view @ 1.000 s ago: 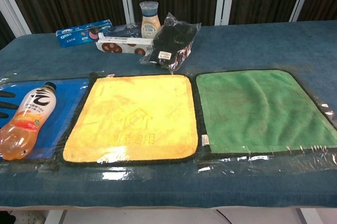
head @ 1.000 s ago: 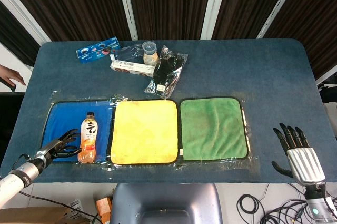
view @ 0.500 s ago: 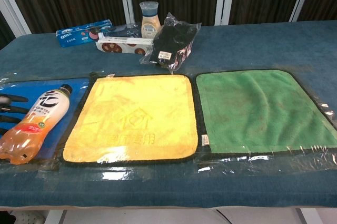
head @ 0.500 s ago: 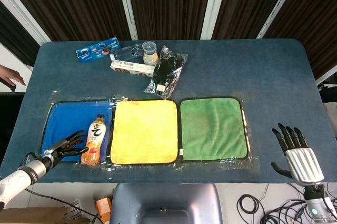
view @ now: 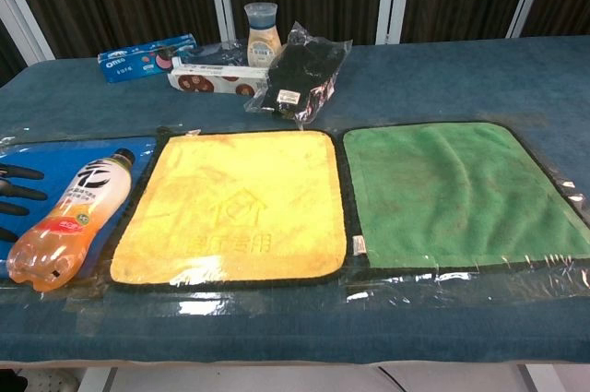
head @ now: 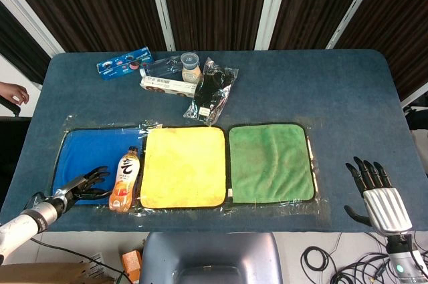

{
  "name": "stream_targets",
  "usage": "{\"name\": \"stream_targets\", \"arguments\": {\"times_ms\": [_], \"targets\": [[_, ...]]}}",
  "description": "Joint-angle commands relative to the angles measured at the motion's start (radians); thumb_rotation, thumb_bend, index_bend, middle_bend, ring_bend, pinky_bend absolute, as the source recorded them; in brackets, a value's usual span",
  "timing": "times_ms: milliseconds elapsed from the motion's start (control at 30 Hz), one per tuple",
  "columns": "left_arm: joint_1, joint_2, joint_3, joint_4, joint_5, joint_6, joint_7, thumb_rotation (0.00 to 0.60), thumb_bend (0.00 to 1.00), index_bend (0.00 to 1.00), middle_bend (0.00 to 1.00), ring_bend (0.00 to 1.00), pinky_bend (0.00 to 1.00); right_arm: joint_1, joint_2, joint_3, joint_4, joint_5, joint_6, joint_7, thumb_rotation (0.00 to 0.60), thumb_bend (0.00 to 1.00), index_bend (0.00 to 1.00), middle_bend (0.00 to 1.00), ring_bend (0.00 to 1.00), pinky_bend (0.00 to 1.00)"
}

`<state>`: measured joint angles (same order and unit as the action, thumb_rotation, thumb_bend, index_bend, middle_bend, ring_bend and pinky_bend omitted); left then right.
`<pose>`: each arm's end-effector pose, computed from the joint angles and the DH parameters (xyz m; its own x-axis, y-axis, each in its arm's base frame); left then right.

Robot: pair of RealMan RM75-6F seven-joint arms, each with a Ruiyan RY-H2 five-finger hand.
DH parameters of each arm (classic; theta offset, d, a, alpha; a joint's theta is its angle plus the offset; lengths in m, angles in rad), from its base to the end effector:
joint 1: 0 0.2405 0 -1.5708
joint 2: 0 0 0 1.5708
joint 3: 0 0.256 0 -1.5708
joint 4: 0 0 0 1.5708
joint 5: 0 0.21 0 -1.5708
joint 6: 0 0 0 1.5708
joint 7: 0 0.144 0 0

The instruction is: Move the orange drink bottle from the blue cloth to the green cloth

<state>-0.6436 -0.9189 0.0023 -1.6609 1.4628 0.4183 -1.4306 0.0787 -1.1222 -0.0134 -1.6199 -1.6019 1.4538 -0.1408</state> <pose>-0.2783 0.2805 0.1100 -0.6395 0.5049 0.5797 0.7478 0.5835 0.3167 -0.3036 -0.1643 0.1391 0.5225 -0.0836 0.8485 -0.8508 -0.1156 0.5125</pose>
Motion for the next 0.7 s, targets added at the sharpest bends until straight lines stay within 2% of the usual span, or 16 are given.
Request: {"name": "stream_targets", "arguments": {"times_ms": [33, 367, 533, 700], "targets": [[0.017, 0.031, 0.021, -0.036, -0.022, 0.002, 0.051, 0.521, 0.20, 0.00, 0.06, 0.04, 0.23, 0.000, -0.002, -0.001, 0.000, -0.002, 0.000, -0.004, 0.600, 0.14, 0.00, 0.00, 0.00, 0.00], [0.010, 0.051, 0.013, -0.090, -0.015, -0.070, -0.027, 0.559, 0.20, 0.00, 0.06, 0.04, 0.27, -0.002, -0.004, -0.003, -0.002, -0.005, 0.002, -0.009, 0.600, 0.14, 0.00, 0.00, 0.00, 0.00], [0.003, 0.043, -0.006, -0.108, 0.029, -0.072, -0.121, 0.599, 0.20, 0.00, 0.06, 0.04, 0.27, -0.001, -0.005, -0.003, -0.001, -0.006, 0.001, -0.010, 0.600, 0.14, 0.00, 0.00, 0.00, 0.00], [-0.021, 0.023, -0.008, -0.104, 0.079, -0.071, -0.207, 0.600, 0.20, 0.00, 0.06, 0.04, 0.29, 0.000, -0.005, -0.002, -0.002, -0.003, -0.002, -0.011, 0.600, 0.14, 0.00, 0.00, 0.00, 0.00]]}}
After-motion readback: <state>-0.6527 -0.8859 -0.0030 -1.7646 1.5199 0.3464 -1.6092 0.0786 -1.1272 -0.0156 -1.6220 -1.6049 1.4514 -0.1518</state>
